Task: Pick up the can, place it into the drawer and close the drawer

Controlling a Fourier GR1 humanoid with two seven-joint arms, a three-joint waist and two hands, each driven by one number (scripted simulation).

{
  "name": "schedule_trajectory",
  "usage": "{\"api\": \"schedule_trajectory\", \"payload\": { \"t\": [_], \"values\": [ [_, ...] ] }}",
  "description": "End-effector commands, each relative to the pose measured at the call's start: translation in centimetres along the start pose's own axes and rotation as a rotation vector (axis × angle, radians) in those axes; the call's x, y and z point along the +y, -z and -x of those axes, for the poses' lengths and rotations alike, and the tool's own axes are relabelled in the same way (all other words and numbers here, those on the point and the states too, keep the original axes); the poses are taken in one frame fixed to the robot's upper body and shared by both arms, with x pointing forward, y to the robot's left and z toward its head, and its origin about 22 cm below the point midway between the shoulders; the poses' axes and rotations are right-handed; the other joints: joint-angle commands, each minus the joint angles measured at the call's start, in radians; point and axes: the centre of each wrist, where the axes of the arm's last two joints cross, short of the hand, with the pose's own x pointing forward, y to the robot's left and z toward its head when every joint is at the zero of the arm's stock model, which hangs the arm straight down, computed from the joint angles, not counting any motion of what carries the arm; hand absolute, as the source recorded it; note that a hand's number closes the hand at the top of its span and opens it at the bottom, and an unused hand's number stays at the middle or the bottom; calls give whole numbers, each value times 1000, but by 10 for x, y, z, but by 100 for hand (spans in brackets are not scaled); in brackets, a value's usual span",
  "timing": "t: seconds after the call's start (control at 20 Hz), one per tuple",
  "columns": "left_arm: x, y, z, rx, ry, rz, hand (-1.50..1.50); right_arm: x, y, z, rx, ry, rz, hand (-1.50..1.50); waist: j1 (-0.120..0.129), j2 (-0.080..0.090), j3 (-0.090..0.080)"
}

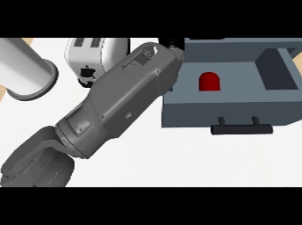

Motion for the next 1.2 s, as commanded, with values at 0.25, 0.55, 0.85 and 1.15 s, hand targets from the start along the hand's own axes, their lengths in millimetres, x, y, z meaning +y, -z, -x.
{"api": "schedule_trajectory", "payload": {
  "t": [0.25,0.55,0.85,1.15],
  "values": [
    [2,0,0,31,8,-9,-150,59,69,9,-44,-196,-34,-150,33,-12,-1],
    [15,4,2,29,38,-26,-150,101,102,33,-62,-310,-147,-150,36,-14,0],
    [49,13,4,28,49,-44,-150,144,116,58,-54,-504,-251,-150,51,-15,-1],
    [83,17,-4,9,50,-60,-150,172,143,88,-13,-571,-220,-150,61,-14,0]
  ]
}}
